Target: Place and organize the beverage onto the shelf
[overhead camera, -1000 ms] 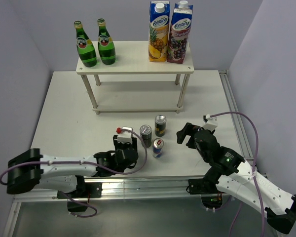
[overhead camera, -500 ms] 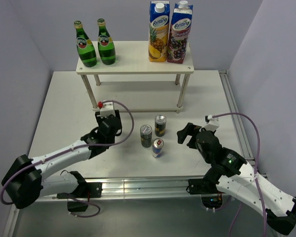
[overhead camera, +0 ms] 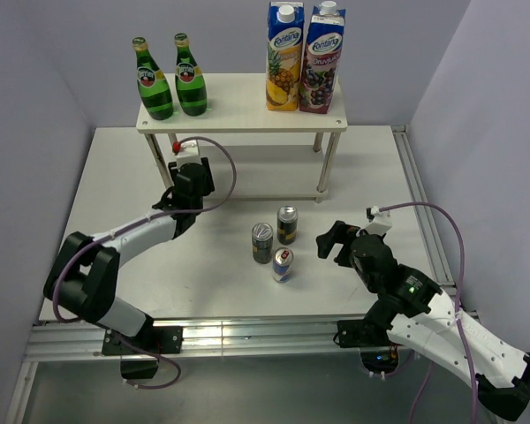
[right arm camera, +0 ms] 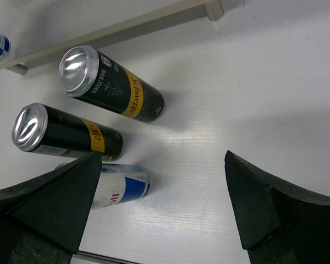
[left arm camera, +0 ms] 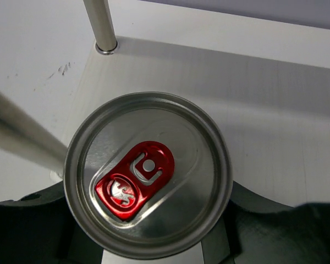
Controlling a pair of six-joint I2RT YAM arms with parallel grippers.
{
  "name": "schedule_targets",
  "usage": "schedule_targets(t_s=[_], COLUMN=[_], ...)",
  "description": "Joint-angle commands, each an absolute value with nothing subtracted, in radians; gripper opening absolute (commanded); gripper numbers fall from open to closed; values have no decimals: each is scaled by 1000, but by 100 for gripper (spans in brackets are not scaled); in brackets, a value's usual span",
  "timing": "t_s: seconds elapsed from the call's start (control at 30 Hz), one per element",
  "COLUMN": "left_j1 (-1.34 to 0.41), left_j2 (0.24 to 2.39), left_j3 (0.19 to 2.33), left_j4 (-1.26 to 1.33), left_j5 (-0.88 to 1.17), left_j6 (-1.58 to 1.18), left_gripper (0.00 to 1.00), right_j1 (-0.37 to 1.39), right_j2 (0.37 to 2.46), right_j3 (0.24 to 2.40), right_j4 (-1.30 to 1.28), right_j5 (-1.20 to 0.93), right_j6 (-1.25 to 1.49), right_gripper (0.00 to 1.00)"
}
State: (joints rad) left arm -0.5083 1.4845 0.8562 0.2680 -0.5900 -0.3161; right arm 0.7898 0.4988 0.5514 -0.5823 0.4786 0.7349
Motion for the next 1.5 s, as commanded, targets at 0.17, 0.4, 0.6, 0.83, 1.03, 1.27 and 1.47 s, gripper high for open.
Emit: schedule_targets(t_s=[0.17,0.4,0.6,0.83,1.03,1.27,1.47], left_j1=[-420,-410,-399,-391,-390,-390,-417], left_j2=[1623,1683,1720,1761,1767,1769,1651], left_j3=[1011,1058,1100,1144,1144,1143,1060], left_j4=[425,459,454,419,419,407,384], left_j5=[-523,-561,-606,-629,-623,-617,-609], left_j6=[-281,-258,-259,-271,-265,-271,-287], left_gripper=[0,0,0,40,72,79,99], right_j1=[798,799,799,799,798,799,798], right_j2=[514,535,538,535,534,531,526], right_j3=[555,558,563,561,560,561,558], right_j4=[-546,-545,-546,-548,-548,-548,-548], right_j5=[486,485,485,477,477,477,483], right_j6=[727,723,723,721,721,721,724], right_gripper=[100,100,100,100,100,100,100])
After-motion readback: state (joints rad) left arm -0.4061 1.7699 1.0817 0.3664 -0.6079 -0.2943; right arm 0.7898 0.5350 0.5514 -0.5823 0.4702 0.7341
